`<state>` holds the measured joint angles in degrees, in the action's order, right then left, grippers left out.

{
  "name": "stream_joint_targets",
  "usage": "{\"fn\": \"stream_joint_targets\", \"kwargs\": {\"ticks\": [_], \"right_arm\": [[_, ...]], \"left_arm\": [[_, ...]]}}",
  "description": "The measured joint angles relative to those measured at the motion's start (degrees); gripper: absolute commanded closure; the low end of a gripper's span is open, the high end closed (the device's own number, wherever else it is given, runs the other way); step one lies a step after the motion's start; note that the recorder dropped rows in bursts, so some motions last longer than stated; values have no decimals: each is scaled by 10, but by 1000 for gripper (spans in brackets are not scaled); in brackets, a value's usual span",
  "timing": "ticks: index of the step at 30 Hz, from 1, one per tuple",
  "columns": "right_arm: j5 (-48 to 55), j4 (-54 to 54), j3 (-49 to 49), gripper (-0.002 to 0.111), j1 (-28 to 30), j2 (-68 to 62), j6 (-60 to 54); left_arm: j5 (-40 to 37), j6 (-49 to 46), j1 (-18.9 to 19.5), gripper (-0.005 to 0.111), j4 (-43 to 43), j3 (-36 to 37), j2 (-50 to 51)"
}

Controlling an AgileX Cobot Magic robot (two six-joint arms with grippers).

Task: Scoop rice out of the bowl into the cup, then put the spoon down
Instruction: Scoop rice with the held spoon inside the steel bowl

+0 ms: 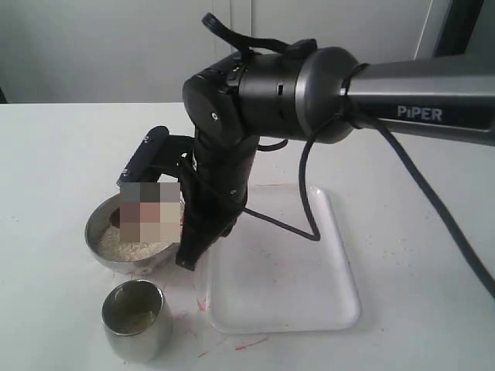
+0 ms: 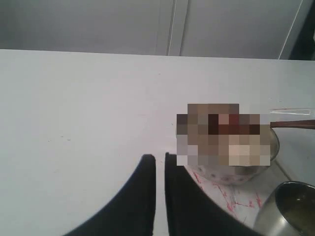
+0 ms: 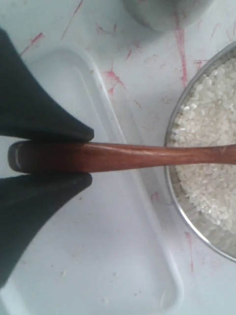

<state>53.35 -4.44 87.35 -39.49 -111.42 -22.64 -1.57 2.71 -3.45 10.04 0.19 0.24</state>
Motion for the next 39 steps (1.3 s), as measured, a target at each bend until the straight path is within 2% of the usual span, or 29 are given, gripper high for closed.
{"fn": "stream_joint_targets", "kwargs": {"ticks": [8,23,39], "right_arm": [[15,-91,0,108,-10,18,0],[68,-388,0,108,-114,21,0],[85,-413,0,108,-113,-27,32]], "left_arm": [[0,0,0,92,0,0,0],[0,0,0,92,0,0,0],[0,0,0,92,0,0,0]]}}
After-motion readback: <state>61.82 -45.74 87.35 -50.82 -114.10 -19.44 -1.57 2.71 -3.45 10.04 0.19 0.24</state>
